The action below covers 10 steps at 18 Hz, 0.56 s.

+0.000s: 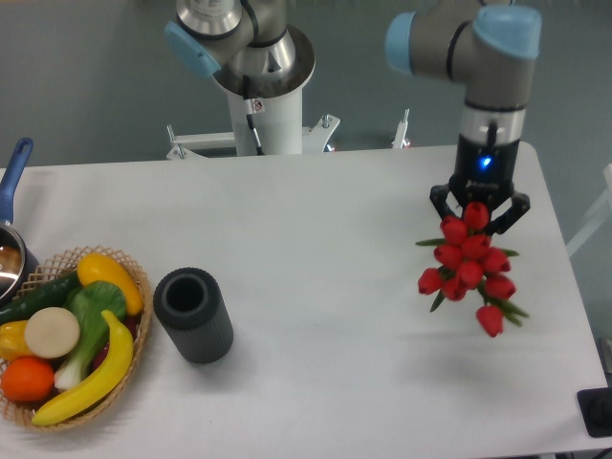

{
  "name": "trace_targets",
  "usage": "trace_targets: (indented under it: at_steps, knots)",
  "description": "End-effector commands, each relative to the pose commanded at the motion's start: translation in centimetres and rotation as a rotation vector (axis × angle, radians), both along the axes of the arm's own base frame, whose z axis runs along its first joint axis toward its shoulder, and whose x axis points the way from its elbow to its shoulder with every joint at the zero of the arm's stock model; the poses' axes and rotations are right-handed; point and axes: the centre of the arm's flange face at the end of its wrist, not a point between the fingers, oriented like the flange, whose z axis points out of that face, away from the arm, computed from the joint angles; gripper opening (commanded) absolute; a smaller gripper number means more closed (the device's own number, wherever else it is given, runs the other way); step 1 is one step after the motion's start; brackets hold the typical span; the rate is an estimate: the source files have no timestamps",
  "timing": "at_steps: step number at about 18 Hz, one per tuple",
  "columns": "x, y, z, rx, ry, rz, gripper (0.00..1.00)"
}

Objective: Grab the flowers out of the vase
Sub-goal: 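Carry the tulip bunch away from the vase over the open table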

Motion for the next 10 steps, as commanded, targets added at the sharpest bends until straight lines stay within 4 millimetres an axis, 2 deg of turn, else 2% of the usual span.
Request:
trace_targets:
  at_steps: [4,10]
  knots:
    - [-0.4,0.8,1.1,-0.033,-0.040,-0.005,0.09]
    - [-0.9,1.2,1.3,-0.061,-0.068,-0.007,0.09]
